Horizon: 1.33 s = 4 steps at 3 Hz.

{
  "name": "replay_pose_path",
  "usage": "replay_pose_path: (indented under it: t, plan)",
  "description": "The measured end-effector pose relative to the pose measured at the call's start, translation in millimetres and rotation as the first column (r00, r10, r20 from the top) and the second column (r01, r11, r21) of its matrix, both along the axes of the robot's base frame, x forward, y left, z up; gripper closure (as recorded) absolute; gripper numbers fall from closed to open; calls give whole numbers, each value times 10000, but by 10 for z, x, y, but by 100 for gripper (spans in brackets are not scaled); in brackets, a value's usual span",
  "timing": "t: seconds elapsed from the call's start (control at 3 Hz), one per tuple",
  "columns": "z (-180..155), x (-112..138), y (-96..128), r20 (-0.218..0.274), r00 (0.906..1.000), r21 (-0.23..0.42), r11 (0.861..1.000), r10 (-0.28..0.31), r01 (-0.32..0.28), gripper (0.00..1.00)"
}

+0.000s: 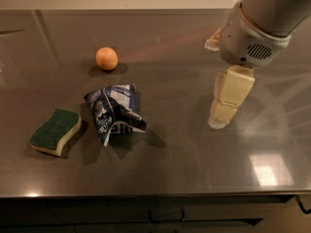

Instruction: Pick blue chip bag

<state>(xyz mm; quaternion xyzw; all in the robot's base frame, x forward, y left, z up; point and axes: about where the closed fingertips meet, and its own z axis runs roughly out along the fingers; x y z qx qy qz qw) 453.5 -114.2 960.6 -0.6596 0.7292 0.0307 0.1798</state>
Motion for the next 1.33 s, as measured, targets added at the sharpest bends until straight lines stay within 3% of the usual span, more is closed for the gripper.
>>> replay_pose_path:
  t: [0.67, 1.33]
  plan:
    - [-234, 98, 748, -899, 9959, 656, 9978, 41, 19, 0]
    - [-407, 100, 1300, -1530, 9879, 750, 9964, -265, 383, 0]
